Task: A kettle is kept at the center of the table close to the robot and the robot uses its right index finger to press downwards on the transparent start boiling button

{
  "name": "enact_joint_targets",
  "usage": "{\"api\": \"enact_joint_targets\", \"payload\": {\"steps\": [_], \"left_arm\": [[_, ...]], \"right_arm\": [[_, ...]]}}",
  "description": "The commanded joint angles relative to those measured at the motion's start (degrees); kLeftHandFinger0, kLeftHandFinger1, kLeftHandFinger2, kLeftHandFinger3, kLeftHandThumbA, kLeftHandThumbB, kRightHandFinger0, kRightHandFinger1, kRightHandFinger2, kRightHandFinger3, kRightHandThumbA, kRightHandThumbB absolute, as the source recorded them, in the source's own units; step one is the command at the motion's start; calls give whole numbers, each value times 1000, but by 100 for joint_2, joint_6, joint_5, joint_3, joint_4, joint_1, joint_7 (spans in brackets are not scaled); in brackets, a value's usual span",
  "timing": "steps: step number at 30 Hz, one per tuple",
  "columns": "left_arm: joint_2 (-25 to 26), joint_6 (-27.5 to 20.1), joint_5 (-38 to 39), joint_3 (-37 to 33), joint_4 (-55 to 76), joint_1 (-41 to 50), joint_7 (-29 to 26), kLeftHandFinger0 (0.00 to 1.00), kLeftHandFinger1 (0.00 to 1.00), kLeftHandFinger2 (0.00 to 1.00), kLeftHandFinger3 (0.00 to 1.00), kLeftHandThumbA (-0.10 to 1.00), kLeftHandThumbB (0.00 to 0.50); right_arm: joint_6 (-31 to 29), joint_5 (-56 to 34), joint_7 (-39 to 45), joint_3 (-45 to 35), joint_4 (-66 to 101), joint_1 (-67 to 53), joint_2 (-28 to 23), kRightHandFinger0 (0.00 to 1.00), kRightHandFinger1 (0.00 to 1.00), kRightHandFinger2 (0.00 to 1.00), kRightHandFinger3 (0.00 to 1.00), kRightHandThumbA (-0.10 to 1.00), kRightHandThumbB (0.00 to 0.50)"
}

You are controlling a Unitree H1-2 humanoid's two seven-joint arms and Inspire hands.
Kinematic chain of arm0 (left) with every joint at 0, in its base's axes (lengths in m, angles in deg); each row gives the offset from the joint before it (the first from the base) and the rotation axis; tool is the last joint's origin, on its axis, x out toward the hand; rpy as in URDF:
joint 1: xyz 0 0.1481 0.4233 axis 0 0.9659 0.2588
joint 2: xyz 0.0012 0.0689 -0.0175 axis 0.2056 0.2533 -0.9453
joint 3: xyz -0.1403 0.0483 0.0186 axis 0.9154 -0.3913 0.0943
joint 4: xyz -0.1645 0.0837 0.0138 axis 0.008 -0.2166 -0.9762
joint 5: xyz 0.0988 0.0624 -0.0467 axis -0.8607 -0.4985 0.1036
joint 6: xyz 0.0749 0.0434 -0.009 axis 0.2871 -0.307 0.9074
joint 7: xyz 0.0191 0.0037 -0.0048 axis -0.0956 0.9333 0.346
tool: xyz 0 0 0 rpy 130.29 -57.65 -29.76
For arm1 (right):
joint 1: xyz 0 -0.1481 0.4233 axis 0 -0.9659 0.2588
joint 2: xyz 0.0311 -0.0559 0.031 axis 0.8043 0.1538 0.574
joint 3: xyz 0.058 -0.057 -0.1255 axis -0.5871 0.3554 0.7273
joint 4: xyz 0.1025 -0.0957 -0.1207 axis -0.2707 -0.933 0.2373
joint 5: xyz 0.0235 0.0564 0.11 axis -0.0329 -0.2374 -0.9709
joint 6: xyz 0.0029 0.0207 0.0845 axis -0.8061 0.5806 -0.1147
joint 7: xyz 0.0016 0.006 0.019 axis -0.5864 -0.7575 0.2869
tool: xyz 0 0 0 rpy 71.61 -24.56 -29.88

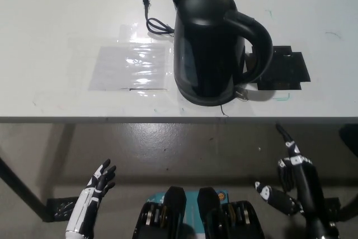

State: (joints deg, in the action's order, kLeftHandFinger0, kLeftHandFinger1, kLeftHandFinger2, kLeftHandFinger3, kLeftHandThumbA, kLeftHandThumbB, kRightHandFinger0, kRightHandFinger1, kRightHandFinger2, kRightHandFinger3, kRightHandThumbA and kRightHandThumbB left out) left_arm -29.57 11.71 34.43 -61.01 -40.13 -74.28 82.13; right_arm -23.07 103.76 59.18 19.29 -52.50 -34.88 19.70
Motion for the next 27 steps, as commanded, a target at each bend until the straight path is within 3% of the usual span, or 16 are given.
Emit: {"api": "enact_joint_targets", "payload": {"steps": [1,13,27], "left_arm": [[92,-477,0,-54,145,-39,125,1000,1000,1000,1000,1000,181],[75,-514,16,-35,162,-39,134,1000,1000,1000,1000,1000,185],[84,-488,36,-11,208,-69,169,1000,1000,1000,1000,1000,208]], "right_arm": [[623,1458,-298,208,522,576,76,0,0,2,1000,895,179],[1059,1745,-306,507,-85,975,19,0,0,0,1000,919,161],[1257,1787,-535,702,-965,1410,-134,0,0,0,1000,986,178]]}}
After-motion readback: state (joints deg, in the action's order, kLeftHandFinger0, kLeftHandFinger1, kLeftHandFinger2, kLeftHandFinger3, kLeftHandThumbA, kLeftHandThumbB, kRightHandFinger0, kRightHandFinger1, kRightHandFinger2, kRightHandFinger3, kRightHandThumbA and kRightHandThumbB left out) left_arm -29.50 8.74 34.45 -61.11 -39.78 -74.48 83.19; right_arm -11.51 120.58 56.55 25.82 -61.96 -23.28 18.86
